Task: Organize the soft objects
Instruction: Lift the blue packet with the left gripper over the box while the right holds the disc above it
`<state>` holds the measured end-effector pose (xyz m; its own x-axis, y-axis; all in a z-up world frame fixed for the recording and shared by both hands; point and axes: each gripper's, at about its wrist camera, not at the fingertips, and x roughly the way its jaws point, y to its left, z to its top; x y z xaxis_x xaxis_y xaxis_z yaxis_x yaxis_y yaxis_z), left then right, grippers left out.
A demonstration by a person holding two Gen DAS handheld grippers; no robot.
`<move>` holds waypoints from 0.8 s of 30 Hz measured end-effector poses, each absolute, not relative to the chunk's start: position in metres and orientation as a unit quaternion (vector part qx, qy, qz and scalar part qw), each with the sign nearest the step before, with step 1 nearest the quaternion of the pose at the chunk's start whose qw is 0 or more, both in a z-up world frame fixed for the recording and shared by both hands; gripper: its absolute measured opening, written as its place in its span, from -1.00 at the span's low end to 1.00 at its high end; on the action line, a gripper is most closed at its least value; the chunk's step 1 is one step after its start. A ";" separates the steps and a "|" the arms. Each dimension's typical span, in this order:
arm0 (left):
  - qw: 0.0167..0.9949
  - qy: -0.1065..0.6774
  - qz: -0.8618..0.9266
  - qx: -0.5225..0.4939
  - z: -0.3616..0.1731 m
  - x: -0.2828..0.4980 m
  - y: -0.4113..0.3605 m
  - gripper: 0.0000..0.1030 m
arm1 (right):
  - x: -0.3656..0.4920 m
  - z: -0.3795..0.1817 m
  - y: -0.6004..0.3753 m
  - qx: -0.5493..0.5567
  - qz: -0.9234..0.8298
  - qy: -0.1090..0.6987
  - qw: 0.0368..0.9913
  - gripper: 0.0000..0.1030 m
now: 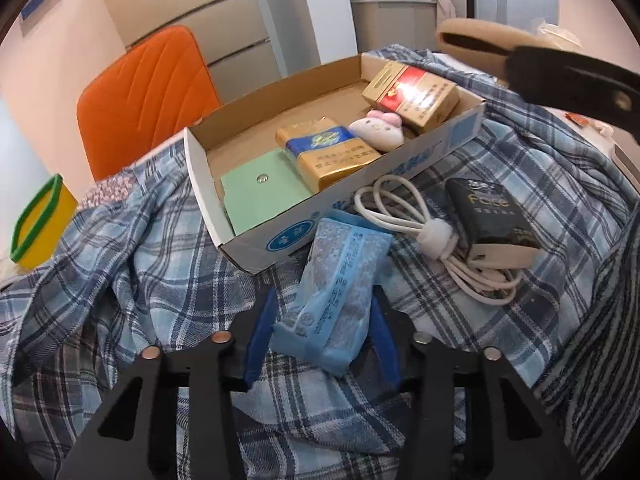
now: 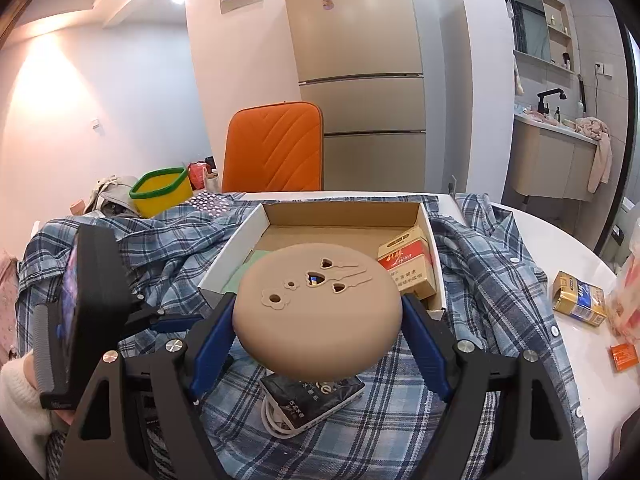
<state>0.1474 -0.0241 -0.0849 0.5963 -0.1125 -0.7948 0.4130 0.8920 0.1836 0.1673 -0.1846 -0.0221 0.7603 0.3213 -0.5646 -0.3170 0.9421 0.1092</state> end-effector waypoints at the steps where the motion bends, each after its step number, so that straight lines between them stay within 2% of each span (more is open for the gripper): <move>1: 0.880 0.413 -0.151 0.182 -0.083 0.143 -0.025 -0.17 | 0.167 -0.022 -0.185 0.004 0.170 0.300 0.939 0.58; 7: 0.905 0.340 -0.177 0.185 -0.064 0.116 -0.031 -0.29 | 0.165 -0.020 -0.186 0.002 0.160 0.288 0.944 0.58; 13: 0.929 0.272 -0.175 0.182 -0.049 0.091 -0.035 -0.30 | 0.160 -0.016 -0.187 0.003 0.160 0.266 0.950 0.58; 24: 0.974 0.146 -0.135 0.109 -0.017 0.065 -0.008 -0.30 | 0.147 -0.006 -0.189 0.003 0.155 0.220 0.963 0.58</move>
<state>0.0647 -0.0078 -0.0170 0.9211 -0.2315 -0.3131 0.2951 0.9396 0.1733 0.1470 -0.1892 -0.0059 0.8550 0.2998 -0.4231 -0.2976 0.9519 0.0732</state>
